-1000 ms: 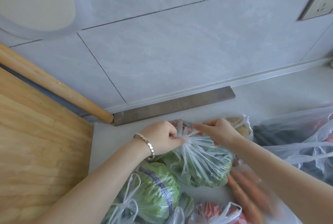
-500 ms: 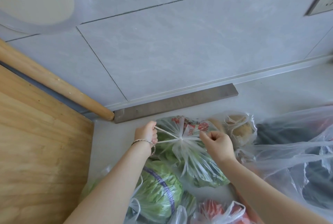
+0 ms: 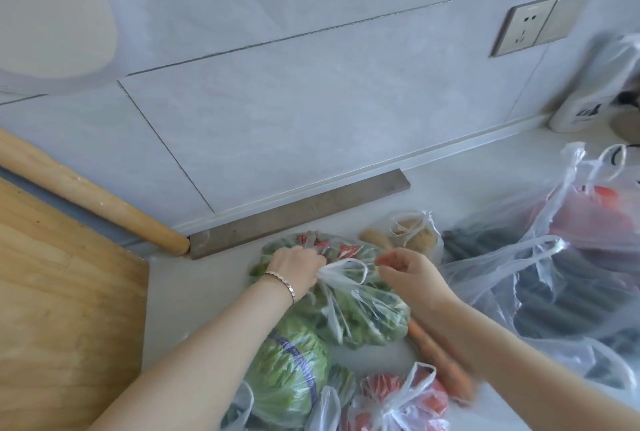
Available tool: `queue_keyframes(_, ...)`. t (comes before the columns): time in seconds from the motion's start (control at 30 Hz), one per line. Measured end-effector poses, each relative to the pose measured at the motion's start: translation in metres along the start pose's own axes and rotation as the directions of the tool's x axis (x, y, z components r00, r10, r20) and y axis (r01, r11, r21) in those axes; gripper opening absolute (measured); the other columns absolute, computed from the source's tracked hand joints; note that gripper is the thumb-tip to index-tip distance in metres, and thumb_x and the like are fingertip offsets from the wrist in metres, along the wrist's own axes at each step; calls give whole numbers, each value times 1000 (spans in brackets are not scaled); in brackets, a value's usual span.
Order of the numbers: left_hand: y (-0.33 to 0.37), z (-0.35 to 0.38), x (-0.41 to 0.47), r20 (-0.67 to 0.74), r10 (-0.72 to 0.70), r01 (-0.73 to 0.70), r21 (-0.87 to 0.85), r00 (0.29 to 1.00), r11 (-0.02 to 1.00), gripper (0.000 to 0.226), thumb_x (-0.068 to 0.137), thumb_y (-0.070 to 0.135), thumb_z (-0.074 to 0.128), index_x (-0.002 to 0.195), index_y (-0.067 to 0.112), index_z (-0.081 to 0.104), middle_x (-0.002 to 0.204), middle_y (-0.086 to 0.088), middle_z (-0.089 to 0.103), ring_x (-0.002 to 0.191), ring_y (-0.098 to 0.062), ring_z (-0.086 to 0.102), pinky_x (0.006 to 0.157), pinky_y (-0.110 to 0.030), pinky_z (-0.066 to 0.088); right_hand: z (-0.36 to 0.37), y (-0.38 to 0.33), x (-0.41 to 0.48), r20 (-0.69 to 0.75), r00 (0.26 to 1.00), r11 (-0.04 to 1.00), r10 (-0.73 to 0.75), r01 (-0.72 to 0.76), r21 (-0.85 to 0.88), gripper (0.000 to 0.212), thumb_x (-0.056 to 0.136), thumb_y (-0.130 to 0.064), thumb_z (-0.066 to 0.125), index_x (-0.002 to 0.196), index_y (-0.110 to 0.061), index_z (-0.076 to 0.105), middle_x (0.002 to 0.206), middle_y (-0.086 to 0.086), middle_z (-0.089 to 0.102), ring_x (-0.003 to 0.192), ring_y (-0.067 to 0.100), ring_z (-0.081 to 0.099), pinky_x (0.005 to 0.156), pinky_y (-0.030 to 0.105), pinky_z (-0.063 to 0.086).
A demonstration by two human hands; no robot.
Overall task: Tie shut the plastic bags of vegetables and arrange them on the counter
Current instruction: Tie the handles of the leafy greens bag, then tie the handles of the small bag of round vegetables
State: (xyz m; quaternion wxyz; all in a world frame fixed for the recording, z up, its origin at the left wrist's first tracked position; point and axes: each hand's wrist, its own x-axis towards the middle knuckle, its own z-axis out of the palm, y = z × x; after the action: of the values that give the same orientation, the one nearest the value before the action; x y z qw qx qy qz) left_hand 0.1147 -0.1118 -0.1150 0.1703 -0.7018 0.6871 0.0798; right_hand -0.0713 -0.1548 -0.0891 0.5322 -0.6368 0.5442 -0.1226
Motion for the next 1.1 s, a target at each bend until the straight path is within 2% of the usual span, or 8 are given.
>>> queue_keyframes(0.2,-39,-32,3,-140,159,-139,137,977,981,34,89,3,41,118,17,50,117,-4,54,111,-23,49,77,-33,42,-23,4,-14,-86,995,996,-50,43,-74,17,84,-11,54,78,-26,61,83,-2,66,59,9,54,61,22,45)
queue_keyframes(0.3,-54,-28,-3,-41,107,-98,188,993,977,34,87,3,43,115,19,50,119,-2,53,112,-22,48,81,-32,43,-36,6,-20,-113,991,989,-69,53,-137,12,84,-12,56,83,-20,64,81,-2,65,70,15,57,67,23,44)
queue_keyframes(0.43,-41,-25,-9,-9,-40,41,267,999,963,35,86,7,47,117,23,50,123,1,51,119,-20,42,92,-30,36,-57,11,-19,-136,984,969,-118,85,-231,15,83,-12,54,84,-23,65,67,-13,57,67,13,55,49,5,37)
queue_keyframes(0.53,-12,-27,-9,28,-165,160,122,986,980,41,86,19,46,125,29,47,130,2,47,124,-21,36,101,-33,30,-73,7,-14,-112,981,950,-161,123,-287,15,83,-13,52,82,-22,65,69,-10,57,63,12,53,46,5,37)
queue_keyframes(0.67,37,-43,7,-43,-198,184,-220,979,958,35,89,26,46,124,29,52,133,0,50,124,-23,42,102,-35,34,-101,-5,5,-14,979,900,-201,179,-397,16,81,-19,57,96,-19,62,84,-5,57,69,14,54,61,23,43)
queue_keyframes(0.8,98,-63,32,-26,-283,208,-616,959,760,36,87,20,52,124,18,54,129,-4,56,118,-22,52,97,-26,39,-126,2,34,55,989,863,-139,148,-483,32,81,-42,58,105,-22,52,96,-2,59,68,15,60,67,30,54)
queue_keyframes(1.0,149,-83,59,144,-343,326,-757,928,566,35,95,15,38,128,22,46,119,-6,57,106,-28,57,75,-23,38,-121,25,53,376,903,768,-207,388,-509,39,89,-32,52,126,-19,49,101,-2,44,104,23,52,91,25,38)
queue_keyframes(1.1,157,-87,65,172,-304,319,-775,937,545,35,97,8,32,130,18,39,105,-8,53,93,-25,54,69,-14,41,-125,26,53,470,852,771,-231,455,-446,30,94,-22,43,118,-13,59,79,-17,33,120,22,42,98,21,29)
